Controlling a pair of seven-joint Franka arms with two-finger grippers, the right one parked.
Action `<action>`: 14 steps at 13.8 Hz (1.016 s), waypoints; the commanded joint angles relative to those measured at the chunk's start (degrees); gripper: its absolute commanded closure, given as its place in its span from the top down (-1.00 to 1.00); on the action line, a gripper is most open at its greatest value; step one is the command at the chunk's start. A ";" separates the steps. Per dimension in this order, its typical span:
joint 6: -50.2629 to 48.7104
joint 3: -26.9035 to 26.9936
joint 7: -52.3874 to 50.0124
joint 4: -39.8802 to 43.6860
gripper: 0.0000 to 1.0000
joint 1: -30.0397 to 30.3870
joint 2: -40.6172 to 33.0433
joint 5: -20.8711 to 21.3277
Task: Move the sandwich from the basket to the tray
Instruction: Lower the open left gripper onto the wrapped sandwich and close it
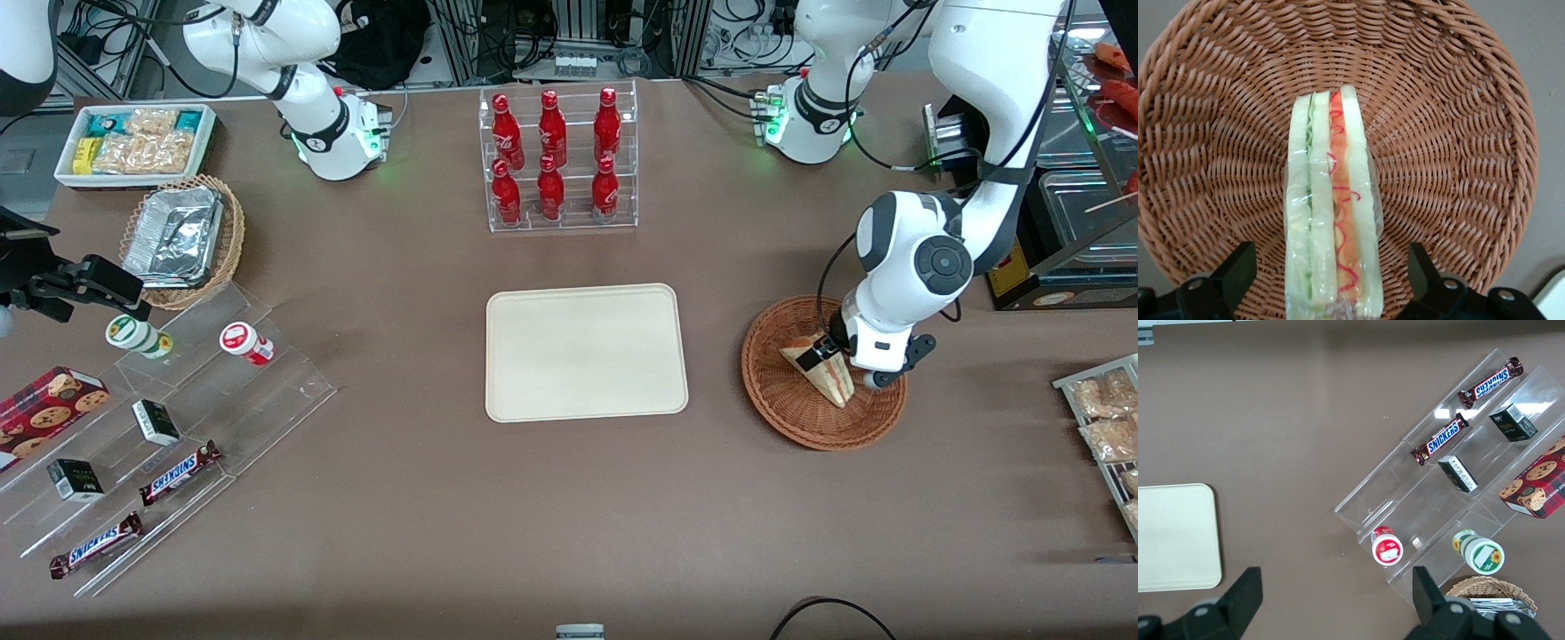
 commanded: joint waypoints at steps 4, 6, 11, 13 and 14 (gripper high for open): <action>0.78 -0.12 -0.09 0.19 -0.69 0.26 0.35 0.24; -0.27 -0.12 -0.01 1.06 -0.74 0.44 -0.44 0.50; -21.14 -0.47 1.05 14.65 -0.75 -0.09 -3.08 0.50; -30.81 -1.78 0.79 22.73 -0.76 -1.13 -2.47 0.50; -33.47 -2.31 0.18 26.17 -0.76 -2.01 -1.77 0.42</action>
